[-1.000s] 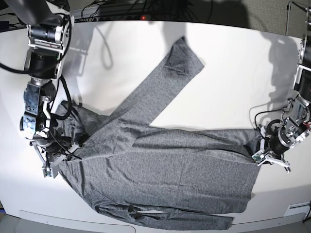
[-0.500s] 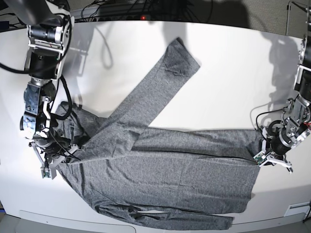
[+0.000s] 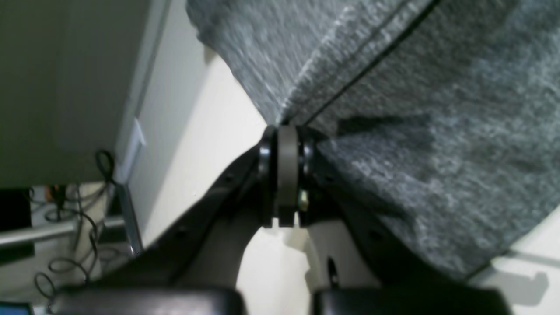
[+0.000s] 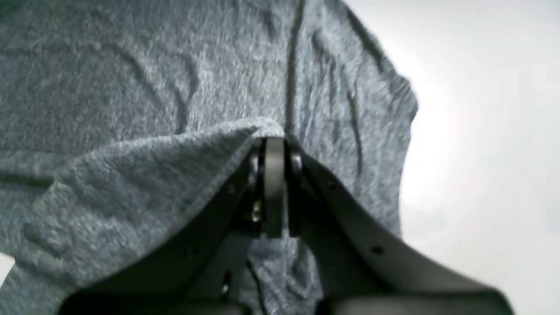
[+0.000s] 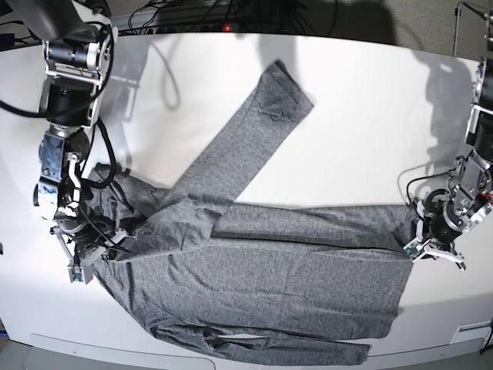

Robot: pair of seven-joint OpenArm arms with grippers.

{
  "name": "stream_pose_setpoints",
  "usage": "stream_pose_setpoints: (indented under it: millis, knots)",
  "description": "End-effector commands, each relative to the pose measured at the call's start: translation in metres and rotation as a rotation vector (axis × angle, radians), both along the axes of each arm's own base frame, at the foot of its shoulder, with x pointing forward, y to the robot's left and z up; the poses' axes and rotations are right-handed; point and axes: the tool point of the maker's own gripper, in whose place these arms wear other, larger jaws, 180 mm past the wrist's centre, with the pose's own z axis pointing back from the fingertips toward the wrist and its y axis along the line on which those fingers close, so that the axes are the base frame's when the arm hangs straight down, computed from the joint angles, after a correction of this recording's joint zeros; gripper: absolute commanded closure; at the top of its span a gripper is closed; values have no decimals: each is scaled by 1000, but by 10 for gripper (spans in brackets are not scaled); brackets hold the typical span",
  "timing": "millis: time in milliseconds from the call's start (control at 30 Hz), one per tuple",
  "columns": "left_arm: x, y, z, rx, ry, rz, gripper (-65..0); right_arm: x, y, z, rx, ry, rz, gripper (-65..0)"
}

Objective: Fold the T-shirt properly
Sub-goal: 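Lower the folded sleeve onto the shirt and release with the right gripper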

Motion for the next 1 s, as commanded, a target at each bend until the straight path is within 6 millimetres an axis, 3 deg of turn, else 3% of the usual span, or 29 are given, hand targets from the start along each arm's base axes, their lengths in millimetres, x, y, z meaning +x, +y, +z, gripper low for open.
stream_pose_setpoints:
  millis: [0,267,533,700,967]
  knots:
    - [18,2,24,-18,-66,8,0,12,-5,21,-4,-66,0,0]
    - [28,-18,25,-74,-72,-6,0,15,-8,21,-27,-76,-1,0]
    - [32,-6,27,-39,-102,38,0,32,-4,44,-41,-146,5,0]
    - [30,-2,18,-19,-63,89,0,41,5,53,-30,-166,13,0]
    - [32,-11,20,-62,-74,92,0,47,21,20,-81,-71,72,0]
